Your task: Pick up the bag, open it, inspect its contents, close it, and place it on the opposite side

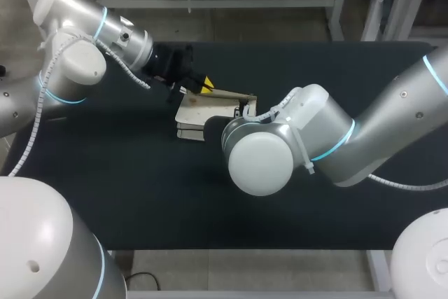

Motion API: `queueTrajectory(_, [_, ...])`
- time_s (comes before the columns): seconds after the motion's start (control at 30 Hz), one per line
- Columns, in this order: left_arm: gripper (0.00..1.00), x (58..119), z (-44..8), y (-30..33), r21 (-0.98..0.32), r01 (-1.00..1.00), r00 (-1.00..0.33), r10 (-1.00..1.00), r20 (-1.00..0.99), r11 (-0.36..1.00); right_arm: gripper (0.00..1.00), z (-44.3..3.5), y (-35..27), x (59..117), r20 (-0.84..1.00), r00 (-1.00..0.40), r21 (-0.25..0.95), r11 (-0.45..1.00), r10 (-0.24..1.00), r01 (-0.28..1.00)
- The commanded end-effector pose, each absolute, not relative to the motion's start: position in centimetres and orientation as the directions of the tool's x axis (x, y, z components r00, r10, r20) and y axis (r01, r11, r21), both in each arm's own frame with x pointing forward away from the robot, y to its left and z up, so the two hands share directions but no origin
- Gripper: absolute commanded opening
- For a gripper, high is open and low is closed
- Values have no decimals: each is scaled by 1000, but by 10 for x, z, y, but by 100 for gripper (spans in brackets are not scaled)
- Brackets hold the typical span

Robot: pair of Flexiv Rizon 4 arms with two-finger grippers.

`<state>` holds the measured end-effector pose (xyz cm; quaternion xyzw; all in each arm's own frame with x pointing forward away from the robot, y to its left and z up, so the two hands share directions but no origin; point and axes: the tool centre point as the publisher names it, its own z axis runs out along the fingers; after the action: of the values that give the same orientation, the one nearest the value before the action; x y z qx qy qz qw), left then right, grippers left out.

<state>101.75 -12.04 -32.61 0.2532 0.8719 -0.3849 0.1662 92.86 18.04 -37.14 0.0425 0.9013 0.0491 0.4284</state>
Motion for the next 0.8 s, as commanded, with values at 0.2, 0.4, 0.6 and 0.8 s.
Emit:
queueTrajectory(0.2, [0,1002,-332,-122,-543,630,-763,312,-566,555,0,-376,178,927,-810,-573,138,990,123,18])
queueTrajectory(0.4, [0,986,-342,-118,-499,681,-699,273,-661,535,0,-376,178,927,-810,-573,138,990,123,18])
queueTrajectory(0.6, [0,973,-354,-117,-479,709,-662,254,-705,517,0,-376,178,927,-810,-573,138,990,123,18])
queueTrajectory(0.8, [0,967,-362,-113,-512,699,-665,189,-723,499,0,-376,178,927,-810,-573,138,990,123,18])
